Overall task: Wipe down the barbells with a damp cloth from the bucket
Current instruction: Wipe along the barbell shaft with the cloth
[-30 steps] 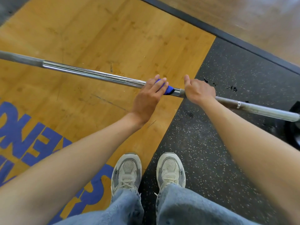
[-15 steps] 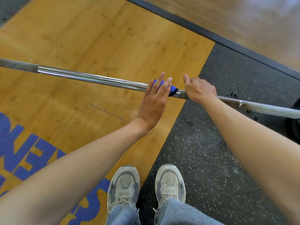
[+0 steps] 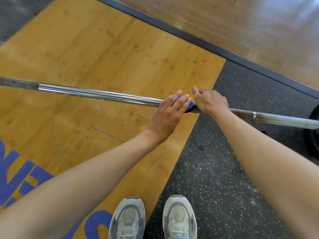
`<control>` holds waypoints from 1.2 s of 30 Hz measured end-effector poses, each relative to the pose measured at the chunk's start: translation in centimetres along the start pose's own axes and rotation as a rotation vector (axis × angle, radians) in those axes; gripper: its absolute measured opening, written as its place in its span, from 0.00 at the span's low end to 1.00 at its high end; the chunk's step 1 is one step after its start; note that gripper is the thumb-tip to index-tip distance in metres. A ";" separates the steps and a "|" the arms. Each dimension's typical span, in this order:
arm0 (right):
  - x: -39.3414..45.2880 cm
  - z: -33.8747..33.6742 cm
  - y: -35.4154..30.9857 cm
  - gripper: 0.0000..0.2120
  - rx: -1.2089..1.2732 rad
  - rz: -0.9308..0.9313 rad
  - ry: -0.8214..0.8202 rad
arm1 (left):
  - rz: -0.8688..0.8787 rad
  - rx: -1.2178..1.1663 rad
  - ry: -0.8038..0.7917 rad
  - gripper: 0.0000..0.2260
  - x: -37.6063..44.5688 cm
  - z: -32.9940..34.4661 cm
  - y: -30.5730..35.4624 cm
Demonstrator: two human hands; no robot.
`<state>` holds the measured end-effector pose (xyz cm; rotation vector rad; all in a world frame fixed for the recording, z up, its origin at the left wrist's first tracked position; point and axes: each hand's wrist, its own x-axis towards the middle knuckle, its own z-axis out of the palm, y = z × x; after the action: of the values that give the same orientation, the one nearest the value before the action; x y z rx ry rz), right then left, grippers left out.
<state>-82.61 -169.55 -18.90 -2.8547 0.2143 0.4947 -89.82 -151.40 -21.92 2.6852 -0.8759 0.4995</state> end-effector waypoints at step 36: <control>10.2 -3.4 -1.6 0.31 0.199 -0.104 0.213 | -0.084 0.060 0.188 0.21 6.1 4.1 -4.1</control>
<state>-71.70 -169.95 -19.01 -2.7026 0.1413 0.1394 -81.71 -152.76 -23.78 2.6604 -0.7029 0.7553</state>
